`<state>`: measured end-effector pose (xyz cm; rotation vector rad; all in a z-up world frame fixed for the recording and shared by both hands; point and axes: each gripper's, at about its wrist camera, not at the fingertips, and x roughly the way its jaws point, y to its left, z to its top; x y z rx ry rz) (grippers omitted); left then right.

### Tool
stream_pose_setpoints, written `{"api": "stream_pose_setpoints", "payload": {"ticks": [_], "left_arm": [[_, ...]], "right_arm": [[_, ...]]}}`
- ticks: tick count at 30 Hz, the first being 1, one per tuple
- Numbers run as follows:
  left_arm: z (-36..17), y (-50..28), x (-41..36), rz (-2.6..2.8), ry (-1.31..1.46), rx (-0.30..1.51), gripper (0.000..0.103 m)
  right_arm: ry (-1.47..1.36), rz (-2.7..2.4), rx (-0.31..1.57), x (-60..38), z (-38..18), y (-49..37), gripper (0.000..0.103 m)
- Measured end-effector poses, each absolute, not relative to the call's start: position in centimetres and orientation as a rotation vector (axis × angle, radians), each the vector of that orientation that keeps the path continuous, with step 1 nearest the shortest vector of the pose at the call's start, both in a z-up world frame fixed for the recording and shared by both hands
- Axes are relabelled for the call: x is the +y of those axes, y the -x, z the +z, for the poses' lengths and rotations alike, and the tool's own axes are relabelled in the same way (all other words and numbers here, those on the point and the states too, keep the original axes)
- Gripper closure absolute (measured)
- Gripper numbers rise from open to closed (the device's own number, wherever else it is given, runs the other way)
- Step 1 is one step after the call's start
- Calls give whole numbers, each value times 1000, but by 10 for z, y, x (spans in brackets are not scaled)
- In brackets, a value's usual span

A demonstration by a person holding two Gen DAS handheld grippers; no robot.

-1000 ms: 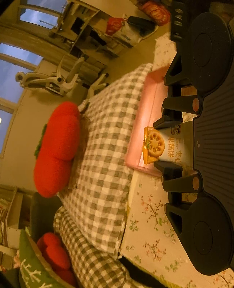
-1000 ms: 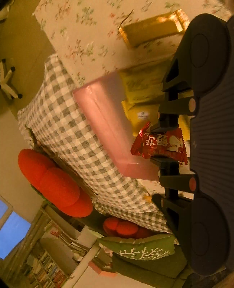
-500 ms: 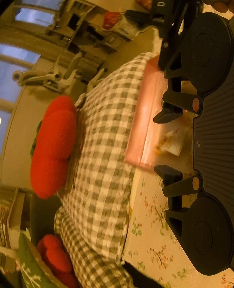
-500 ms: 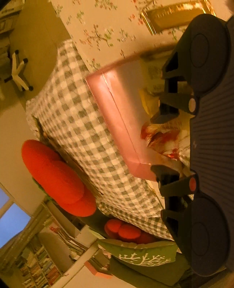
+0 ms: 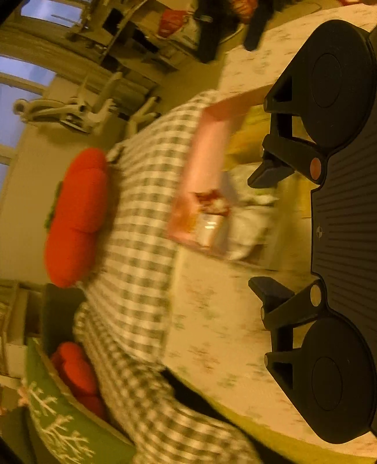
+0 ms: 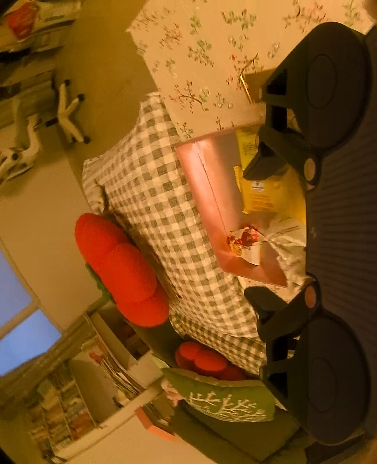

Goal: Organize snacks
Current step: 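Carry both packets into the pink box and open both tools, then grasp a yellow waffle sandwich packet with the left tool while the right grasps the pink packet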

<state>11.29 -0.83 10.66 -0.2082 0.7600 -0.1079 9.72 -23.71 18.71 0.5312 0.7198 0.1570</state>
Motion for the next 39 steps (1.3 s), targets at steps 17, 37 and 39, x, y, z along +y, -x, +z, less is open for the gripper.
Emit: {"api": "stream_pose_setpoints", "payload": {"ticks": [17, 37, 39], "left_arm": [[130, -22, -15, -126, 127, 673, 0], [113, -19, -27, -126, 141, 748, 0], [107, -23, -28, -138, 153, 768, 0]], "right_arm": [[-294, 78, 557, -229, 196, 9, 0], [-446, -2, 740, -289, 168, 12, 1], [-470, 12, 768, -290, 163, 10, 1]]}}
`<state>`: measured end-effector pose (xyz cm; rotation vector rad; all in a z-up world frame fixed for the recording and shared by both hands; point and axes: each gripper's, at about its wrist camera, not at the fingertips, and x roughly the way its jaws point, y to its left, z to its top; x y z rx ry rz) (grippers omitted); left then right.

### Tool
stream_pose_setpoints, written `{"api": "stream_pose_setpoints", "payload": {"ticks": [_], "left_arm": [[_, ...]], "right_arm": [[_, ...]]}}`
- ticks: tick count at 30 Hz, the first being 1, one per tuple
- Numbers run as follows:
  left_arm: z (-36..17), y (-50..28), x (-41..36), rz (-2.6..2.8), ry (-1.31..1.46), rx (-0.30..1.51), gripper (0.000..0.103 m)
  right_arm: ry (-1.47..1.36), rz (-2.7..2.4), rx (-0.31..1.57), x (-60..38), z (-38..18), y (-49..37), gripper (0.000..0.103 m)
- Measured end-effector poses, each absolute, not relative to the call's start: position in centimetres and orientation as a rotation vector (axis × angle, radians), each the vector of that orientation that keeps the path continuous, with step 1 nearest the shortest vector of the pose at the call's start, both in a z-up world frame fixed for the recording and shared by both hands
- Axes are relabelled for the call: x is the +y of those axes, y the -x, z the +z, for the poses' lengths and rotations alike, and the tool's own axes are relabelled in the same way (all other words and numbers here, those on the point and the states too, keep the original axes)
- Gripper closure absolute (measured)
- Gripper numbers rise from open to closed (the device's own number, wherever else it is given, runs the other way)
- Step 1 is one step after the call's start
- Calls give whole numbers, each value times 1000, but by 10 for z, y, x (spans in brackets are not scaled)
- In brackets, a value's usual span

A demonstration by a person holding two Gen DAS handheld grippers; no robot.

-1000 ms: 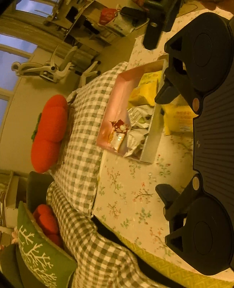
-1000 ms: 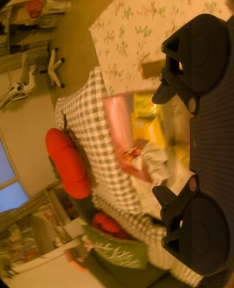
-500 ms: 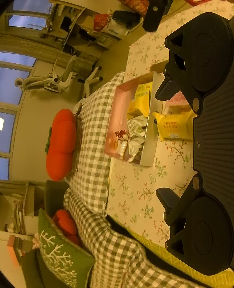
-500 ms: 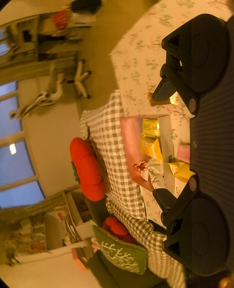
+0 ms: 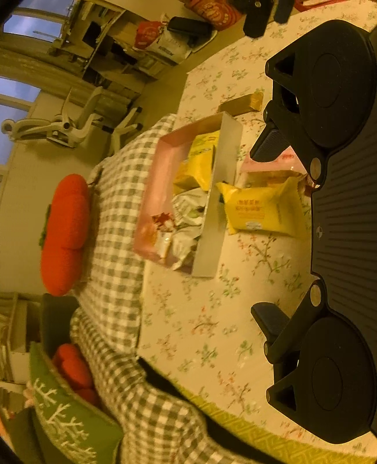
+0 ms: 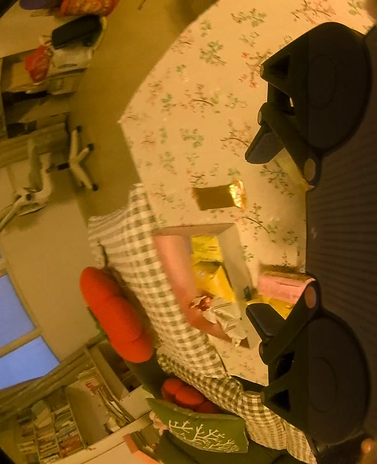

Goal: Organize snacks
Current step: 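Grasp a yellow waffle sandwich packet with the left tool while the right grasps the pink packet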

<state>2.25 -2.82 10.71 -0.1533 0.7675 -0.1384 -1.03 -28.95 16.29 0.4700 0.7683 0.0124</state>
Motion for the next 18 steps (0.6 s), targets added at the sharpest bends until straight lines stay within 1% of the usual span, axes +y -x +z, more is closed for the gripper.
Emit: {"api": "stream_pose_setpoints", "payload": {"ticks": [4, 10, 15, 18], "left_arm": [[94, -32, -30, -132, 163, 810, 0], [73, -54, -30, -140, 225, 862, 0], [56, -73, -36, -143, 238, 887, 0], [40, -84, -40, -131, 234, 934, 2]], "right_arm": [[-476, 24, 836, -284, 152, 4, 4], [-484, 26, 887, -282, 141, -2, 6], [-490, 78, 939, -265, 133, -13, 11], [-453, 99, 967, -251, 129, -20, 16]]}}
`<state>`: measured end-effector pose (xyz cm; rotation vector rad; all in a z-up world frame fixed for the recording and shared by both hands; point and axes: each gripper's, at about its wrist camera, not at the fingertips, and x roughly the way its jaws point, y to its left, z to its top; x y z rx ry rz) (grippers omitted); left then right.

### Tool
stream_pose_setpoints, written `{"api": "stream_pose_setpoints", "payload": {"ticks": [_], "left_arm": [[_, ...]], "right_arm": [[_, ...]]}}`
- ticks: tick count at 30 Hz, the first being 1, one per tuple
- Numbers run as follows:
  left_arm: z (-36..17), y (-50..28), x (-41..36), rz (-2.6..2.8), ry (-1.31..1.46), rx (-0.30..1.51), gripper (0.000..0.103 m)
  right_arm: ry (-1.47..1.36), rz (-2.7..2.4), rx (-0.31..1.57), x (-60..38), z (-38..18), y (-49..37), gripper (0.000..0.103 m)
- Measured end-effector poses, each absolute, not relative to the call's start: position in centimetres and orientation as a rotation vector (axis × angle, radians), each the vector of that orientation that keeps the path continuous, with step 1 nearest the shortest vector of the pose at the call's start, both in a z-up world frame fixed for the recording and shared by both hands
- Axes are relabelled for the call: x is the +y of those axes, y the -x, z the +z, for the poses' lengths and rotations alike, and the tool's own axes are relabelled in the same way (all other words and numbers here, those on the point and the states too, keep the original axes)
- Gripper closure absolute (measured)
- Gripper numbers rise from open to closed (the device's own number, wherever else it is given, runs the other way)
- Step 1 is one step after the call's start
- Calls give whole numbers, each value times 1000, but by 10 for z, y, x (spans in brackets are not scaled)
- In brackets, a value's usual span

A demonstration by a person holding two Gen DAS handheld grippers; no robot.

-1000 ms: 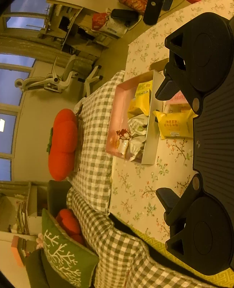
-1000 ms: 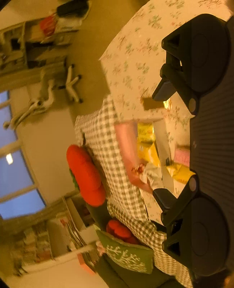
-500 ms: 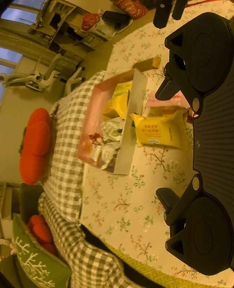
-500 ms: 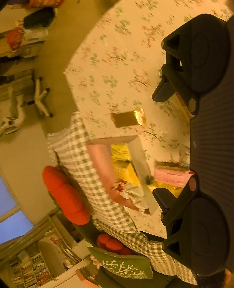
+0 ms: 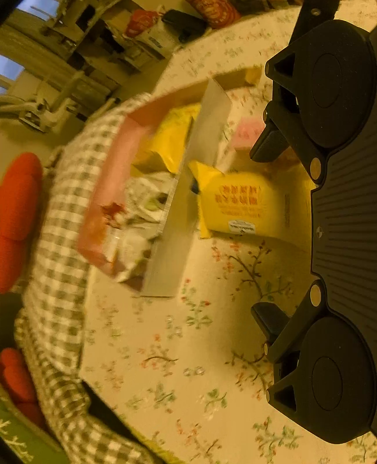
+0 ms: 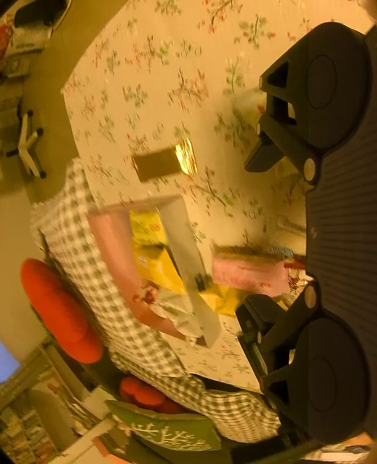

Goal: Organize snacks
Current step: 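Grasp a yellow waffle sandwich packet with the left tool while the right grasps the pink packet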

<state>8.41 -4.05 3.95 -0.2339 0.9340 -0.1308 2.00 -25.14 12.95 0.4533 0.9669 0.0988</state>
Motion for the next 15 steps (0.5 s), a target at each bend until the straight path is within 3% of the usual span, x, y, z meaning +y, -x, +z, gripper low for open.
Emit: {"api": "stream_pose_setpoints", "payload": {"ticks": [3, 4, 5, 7, 15], "left_arm": [[33, -87, -40, -141, 244, 946, 14], [34, -86, -41, -151, 233, 936, 23], [35, -86, -40, -155, 229, 937, 46], [36, -85, -36, -139, 238, 946, 60], [39, -81, -21, -106, 307, 970, 64]], "right_arm": [[-430, 101, 983, -243, 125, -27, 17], [-429, 102, 988, -242, 123, -30, 18], [-429, 104, 994, -241, 121, -32, 18], [-426, 107, 1003, -237, 119, -36, 20], [-360, 158, 994, -216, 116, -51, 30]]}}
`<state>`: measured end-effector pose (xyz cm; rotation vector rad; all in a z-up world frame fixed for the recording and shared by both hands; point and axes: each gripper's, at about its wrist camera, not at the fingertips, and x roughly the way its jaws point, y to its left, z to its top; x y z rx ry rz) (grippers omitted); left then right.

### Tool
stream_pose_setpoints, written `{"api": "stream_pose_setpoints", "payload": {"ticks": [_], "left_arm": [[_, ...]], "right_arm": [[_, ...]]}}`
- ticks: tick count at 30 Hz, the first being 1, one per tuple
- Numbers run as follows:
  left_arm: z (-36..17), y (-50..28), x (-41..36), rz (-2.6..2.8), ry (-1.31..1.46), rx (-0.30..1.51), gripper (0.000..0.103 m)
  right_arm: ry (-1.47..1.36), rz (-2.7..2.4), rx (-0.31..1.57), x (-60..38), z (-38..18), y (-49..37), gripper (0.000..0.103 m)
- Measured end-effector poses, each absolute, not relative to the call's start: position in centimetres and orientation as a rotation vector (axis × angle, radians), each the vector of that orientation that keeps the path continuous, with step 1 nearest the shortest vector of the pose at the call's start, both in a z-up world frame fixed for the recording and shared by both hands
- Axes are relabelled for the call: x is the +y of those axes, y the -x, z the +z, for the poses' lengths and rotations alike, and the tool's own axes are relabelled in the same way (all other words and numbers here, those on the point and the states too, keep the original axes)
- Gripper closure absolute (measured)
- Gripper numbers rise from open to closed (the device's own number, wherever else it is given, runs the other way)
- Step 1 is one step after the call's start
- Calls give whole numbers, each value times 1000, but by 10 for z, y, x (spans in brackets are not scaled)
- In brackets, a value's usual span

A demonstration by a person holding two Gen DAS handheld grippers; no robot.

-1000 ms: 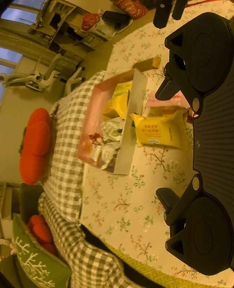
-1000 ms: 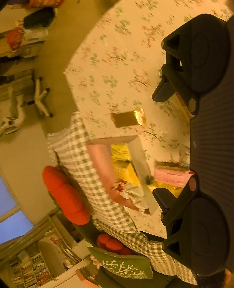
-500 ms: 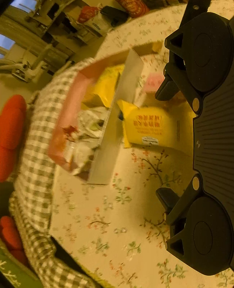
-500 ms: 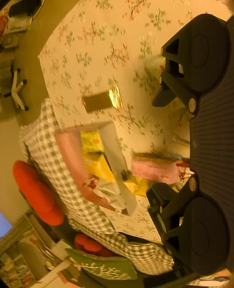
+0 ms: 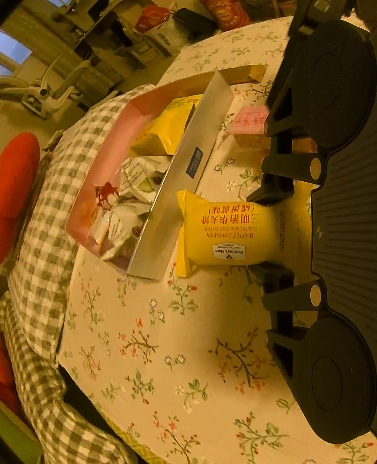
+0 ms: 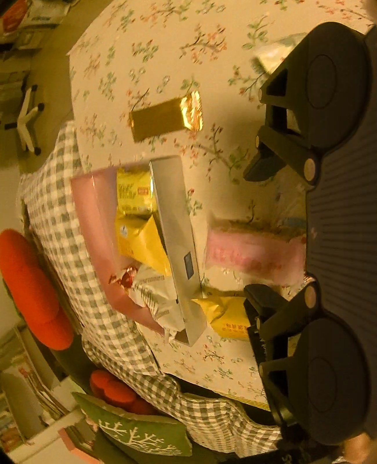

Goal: Organize snacks
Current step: 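Grasp a yellow waffle sandwich packet with the left tool while the right grasps the pink packet, then lift both packets over the pink box and release them inside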

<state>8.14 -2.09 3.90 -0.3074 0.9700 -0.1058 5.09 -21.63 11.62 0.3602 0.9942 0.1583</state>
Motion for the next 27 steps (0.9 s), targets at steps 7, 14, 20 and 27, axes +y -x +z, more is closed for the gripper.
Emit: {"api": "stream_pose_setpoints", "payload": {"ticks": [7, 14, 20, 27], "left_arm": [[42, -79, -13, -56, 308, 969, 64], [46, -77, -13, -71, 316, 967, 64], [53, -72, -14, -74, 309, 948, 64], [65, -67, -17, -99, 298, 916, 64]], "right_arm": [[-288, 177, 1040, -194, 104, -60, 66], [-287, 182, 1003, -196, 115, -54, 74], [-299, 182, 975, -195, 123, -49, 74], [-334, 188, 920, -200, 133, -47, 74]]}}
